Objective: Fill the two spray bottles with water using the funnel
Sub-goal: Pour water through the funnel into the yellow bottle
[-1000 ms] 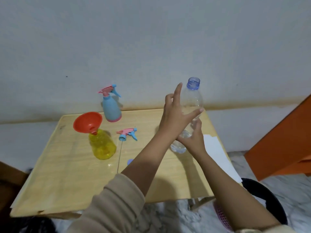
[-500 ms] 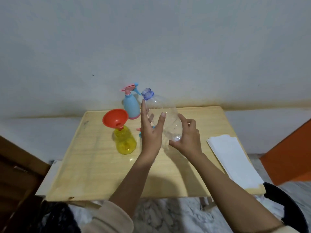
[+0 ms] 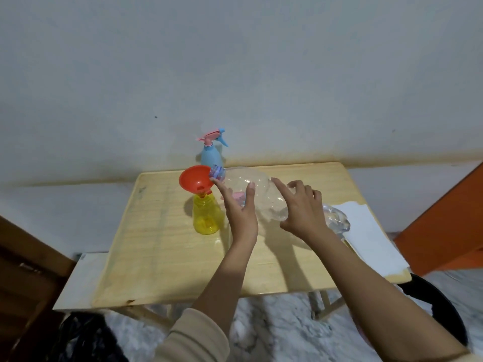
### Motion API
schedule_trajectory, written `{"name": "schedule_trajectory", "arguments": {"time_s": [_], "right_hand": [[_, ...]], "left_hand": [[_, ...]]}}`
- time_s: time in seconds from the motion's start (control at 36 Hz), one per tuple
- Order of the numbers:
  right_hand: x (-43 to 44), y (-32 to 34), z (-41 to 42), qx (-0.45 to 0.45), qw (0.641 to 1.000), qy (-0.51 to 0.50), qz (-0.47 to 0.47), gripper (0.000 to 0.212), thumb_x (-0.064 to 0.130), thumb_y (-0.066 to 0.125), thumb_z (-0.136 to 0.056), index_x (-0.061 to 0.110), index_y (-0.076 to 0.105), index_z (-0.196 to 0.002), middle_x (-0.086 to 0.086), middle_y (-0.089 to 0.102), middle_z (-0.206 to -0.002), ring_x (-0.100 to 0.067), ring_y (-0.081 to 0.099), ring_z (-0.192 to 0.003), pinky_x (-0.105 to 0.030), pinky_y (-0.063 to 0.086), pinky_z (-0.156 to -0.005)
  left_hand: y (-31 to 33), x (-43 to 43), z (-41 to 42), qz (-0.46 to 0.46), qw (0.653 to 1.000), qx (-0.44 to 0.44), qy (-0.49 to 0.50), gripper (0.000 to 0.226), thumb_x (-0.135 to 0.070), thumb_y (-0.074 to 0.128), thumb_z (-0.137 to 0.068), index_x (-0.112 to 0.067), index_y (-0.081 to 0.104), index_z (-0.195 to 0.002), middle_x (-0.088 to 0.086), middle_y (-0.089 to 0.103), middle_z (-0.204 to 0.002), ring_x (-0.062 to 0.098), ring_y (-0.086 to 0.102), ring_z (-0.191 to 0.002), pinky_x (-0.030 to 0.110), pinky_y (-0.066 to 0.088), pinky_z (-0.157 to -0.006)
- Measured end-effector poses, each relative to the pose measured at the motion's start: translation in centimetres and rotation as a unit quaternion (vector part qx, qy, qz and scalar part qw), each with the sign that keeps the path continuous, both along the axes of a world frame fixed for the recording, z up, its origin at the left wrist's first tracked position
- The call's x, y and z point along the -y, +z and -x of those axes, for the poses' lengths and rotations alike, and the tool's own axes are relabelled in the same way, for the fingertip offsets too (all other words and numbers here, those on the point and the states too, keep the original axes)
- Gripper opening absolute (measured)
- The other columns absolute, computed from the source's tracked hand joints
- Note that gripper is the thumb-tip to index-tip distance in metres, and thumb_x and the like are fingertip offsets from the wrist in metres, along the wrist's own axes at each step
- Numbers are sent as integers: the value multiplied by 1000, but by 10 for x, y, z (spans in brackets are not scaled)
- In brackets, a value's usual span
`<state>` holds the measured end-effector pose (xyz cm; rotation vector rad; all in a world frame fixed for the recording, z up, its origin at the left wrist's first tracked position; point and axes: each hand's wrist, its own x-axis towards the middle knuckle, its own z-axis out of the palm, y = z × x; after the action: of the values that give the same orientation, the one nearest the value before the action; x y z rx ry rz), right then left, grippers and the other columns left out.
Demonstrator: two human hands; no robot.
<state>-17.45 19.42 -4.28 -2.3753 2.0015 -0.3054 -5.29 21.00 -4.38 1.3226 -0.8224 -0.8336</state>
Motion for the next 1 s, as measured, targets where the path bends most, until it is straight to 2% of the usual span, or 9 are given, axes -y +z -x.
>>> {"name": "schedule_trajectory", "arguments": {"time_s": [0.06, 0.14, 0.17, 0.28, 0.39, 0.56, 0.64, 0.83, 1.0], "right_hand": [[-2, 5, -1, -17, 1000, -5, 3, 96, 14, 68, -66, 40, 18, -144, -5, 38, -133, -26, 43, -113, -36, 27, -97], [-5, 14, -4, -37, 999, -6, 3, 95, 11, 66, -65, 40, 19, -143, -6, 38, -132, -27, 43, -112, -37, 26, -97], [-6, 18, -5, -44, 999, -7, 3, 95, 11, 66, -65, 40, 19, -143, -6, 38, -132, -27, 43, -112, -38, 26, -98], [-6, 32, -10, -81, 997, -3, 11, 91, 9, 65, -66, 38, 21, -141, -8, 37, -132, -29, 41, -114, -41, 25, -100], [-4, 43, -14, -99, 995, 5, 21, 87, 11, 65, -70, 37, 23, -141, -9, 37, -131, -31, 40, -115, -42, 24, -101], [-5, 58, -15, -103, 994, 12, 25, 74, 27, 64, -78, 34, 25, -142, -11, 36, -132, -33, 39, -116, -44, 23, -103], [-6, 66, -15, -111, 993, 18, 24, 71, 33, 62, -81, 32, 27, -142, -12, 36, -132, -34, 38, -117, -45, 22, -103], [1, 72, -16, -149, 988, 21, 45, 81, 17, 69, -71, 36, 27, -137, -11, 38, -127, -33, 40, -114, -44, 25, -100], [4, 77, -16, -152, 987, 21, 50, 82, 11, 67, -68, 35, 29, -137, -11, 38, -128, -33, 39, -115, -44, 24, -101]], "left_hand": [[0, 1, -1, -9, 1000, -24, -3, 90, -52, 58, -86, -47, -10, -145, 2, 19, -157, 14, 36, -135, 41, 43, -104], [1, 2, -5, -27, 997, -77, -7, 88, -45, 58, -89, -46, -10, -145, -7, 23, -151, 13, 40, -129, 25, 53, -74], [0, 4, -7, -33, 995, -98, -10, 88, -45, 57, -88, -47, -10, -145, -1, 29, -150, 17, 44, -128, 24, 52, -70], [6, 2, -9, -54, 983, -177, -22, 84, -37, 55, -93, -47, -10, -145, 5, 42, -128, 25, 56, -116, 40, 54, -84], [13, 2, -11, -46, 976, -209, -27, 82, -33, 52, -95, -42, -10, -146, -1, 42, -125, 21, 55, -107, 42, 52, -88], [22, 3, -11, -29, 971, -233, -38, 80, -32, 51, -95, -42, -9, -147, -6, 22, -151, 12, 43, -111, 44, 49, -91], [25, 4, -9, -30, 969, -242, -42, 77, -33, 48, -96, -40, -9, -147, -12, 22, -145, 11, 42, -110, 47, 48, -95], [23, 6, -7, -35, 958, -283, -32, 79, -39, 50, -94, -46, -9, -145, -7, 11, -159, 15, 49, -109, 39, 52, -82], [29, 8, -6, -49, 950, -307, -27, 80, -43, 53, -92, -49, -8, -145, -5, 9, -159, 28, 36, -137, 38, 52, -80]]}}
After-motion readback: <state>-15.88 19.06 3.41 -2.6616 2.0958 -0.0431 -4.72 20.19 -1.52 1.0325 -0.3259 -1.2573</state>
